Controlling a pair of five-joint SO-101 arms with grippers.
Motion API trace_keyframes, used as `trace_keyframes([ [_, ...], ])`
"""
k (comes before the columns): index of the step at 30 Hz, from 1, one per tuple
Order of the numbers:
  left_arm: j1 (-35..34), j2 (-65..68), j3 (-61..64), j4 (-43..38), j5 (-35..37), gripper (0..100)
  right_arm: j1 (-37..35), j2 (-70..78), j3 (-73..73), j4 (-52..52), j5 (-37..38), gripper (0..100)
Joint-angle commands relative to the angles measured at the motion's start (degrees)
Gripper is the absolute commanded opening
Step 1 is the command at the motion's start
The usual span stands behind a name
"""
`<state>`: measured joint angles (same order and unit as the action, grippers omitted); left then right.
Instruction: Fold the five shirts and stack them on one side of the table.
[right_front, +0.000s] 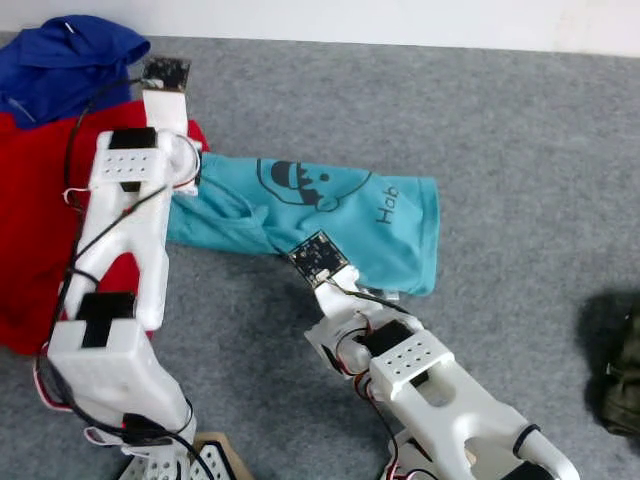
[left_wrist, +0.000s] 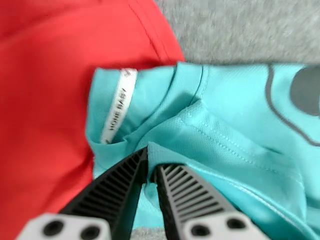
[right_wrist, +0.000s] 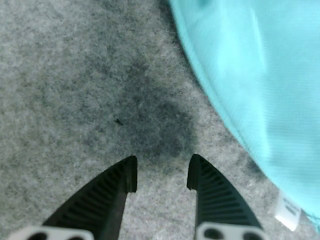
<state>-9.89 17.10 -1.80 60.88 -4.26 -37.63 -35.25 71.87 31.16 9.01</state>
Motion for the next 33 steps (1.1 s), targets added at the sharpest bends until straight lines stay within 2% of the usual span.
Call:
trace_keyframes([
  [1,-0.4,2.15,-2.77,-2.81,-0.26,3,1.27,-0.66,-0.31,-1.1,0.79,17.6],
  [4,-0.4,4.97,-2.77,-5.01,-0.26,9,1.27,-0.66,-0.31,-1.1,0.79,17.6],
  [10,-0.48,6.11,-3.3,-7.38,-0.26,29,1.27,-0.66,-0.31,-1.1,0.79,17.6],
  [13,-0.66,6.11,-6.2,-7.03,-0.18,33,1.27,-0.66,-0.31,-1.1,0.79,17.6],
  [22,-0.92,6.11,-10.51,-2.11,-0.18,34,1.27,-0.66,-0.31,-1.1,0.79,17.6],
  [33,-6.81,6.11,-13.58,5.19,-0.09,34,1.27,-0.66,-0.22,-1.1,0.79,17.6],
])
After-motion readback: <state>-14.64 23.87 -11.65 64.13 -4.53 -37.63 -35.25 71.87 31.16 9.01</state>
